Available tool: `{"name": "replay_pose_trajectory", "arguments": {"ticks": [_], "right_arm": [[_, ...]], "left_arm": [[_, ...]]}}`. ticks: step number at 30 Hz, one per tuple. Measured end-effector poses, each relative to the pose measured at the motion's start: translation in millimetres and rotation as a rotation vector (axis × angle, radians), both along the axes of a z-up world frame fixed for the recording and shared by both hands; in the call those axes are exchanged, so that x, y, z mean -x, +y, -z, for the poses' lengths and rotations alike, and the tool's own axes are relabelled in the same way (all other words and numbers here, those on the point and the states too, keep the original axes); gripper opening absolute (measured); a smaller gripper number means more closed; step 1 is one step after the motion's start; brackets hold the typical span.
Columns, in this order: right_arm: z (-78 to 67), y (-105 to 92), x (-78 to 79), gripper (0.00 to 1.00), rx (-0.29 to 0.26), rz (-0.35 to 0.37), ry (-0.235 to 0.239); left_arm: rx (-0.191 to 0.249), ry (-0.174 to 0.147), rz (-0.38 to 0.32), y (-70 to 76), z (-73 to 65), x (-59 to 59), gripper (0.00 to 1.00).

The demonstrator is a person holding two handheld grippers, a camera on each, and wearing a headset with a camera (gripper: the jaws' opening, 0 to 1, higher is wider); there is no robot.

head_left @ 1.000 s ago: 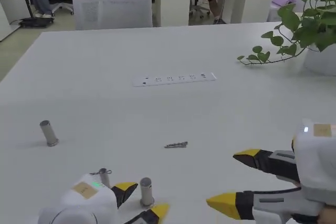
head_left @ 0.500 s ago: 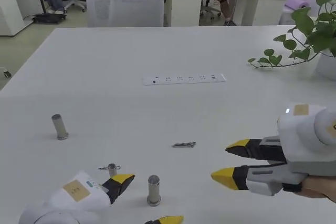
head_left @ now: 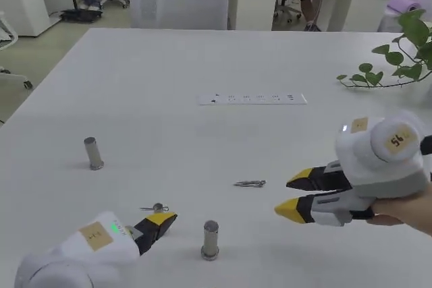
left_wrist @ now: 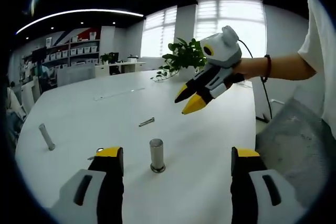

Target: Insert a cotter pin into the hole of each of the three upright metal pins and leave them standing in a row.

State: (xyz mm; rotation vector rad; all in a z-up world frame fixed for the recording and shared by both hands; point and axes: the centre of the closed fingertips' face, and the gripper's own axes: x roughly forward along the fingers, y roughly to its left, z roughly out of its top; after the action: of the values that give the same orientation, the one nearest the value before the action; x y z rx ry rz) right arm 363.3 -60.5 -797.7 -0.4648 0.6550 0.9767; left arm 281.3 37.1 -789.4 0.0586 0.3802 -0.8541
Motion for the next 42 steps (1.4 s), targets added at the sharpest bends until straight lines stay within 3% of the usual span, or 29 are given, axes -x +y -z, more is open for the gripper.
{"name": "replay_pose_trajectory", "arguments": {"ticks": [18,23,26,31,42], "right_arm": [[19.3,17.2,-36.7,0.24,0.105,-0.143,-0.001],[27.4,20.0,-44.1,0.23,0.128,-0.172,0.009],[29.7,21.5,-48.4,0.22,0.129,-0.178,0.01],[37.0,22.4,-54.9,0.2,0.135,-0.18,0.021],[53.6,25.6,-65.3,0.16,0.177,-0.201,0.032]], "left_arm": [[0.012,0.003,0.011,7.4,-4.0,1.4,0.99],[0.016,0.008,-0.009,13.7,-4.9,-0.4,0.99],[0.015,0.01,-0.018,17.6,-5.6,-0.3,0.91],[0.01,-0.002,-0.048,24.7,-6.6,-3.0,0.87],[0.002,-0.005,-0.094,38.2,-6.8,-8.0,0.87]]}}
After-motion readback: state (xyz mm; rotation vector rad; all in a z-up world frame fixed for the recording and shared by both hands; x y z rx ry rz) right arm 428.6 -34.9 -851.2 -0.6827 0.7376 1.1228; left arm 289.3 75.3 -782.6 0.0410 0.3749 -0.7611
